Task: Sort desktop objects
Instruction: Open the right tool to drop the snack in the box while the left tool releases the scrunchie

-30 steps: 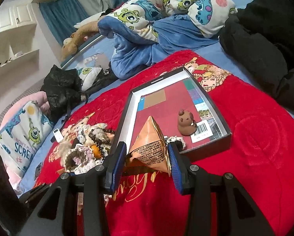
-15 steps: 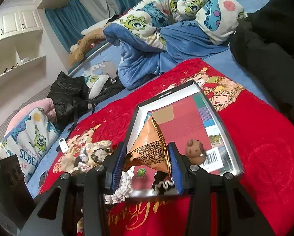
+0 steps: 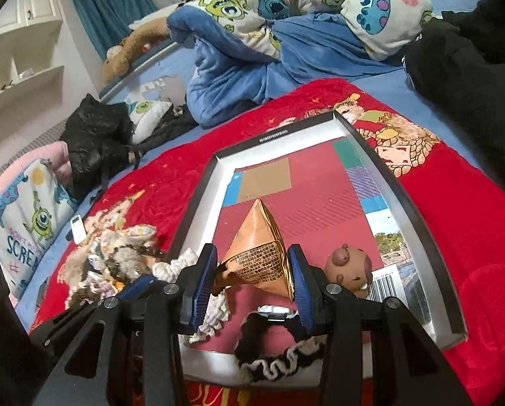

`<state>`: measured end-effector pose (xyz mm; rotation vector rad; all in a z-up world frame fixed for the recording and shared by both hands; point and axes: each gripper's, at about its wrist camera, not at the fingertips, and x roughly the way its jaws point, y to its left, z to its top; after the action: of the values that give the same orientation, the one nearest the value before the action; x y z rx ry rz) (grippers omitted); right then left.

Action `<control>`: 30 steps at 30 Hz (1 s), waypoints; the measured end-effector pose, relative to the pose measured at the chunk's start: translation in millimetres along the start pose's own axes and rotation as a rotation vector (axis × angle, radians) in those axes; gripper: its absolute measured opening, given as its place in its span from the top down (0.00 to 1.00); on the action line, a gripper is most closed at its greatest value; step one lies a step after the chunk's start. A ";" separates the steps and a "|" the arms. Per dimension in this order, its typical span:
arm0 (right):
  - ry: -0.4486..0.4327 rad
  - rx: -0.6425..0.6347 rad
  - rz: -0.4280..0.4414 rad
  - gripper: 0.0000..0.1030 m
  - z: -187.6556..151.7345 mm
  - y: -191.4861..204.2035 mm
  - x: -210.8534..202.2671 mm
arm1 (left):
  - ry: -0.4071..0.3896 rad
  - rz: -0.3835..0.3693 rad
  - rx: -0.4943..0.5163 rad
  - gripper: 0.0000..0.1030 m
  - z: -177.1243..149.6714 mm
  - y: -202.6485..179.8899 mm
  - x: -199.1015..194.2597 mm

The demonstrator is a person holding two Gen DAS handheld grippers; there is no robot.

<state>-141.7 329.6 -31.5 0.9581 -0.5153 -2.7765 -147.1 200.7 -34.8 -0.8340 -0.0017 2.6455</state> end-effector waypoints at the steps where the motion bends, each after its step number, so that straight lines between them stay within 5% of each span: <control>1: 0.004 0.000 0.001 0.60 0.0 -0.5 1.7 | 0.001 -0.005 -0.004 0.89 -0.5 0.5 1.0; 13: 0.092 -0.052 -0.067 0.60 -5.5 0.7 31.3 | 0.025 0.013 0.003 0.89 -6.4 -1.1 11.4; 30: 0.026 -0.080 -0.062 0.59 -12.3 1.4 26.9 | 0.029 0.005 0.018 0.89 -12.7 -3.9 13.4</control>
<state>-155.1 318.1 -55.3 1.0080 -0.3734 -2.8113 -148.8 207.6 -52.3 -0.8676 0.0315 2.6338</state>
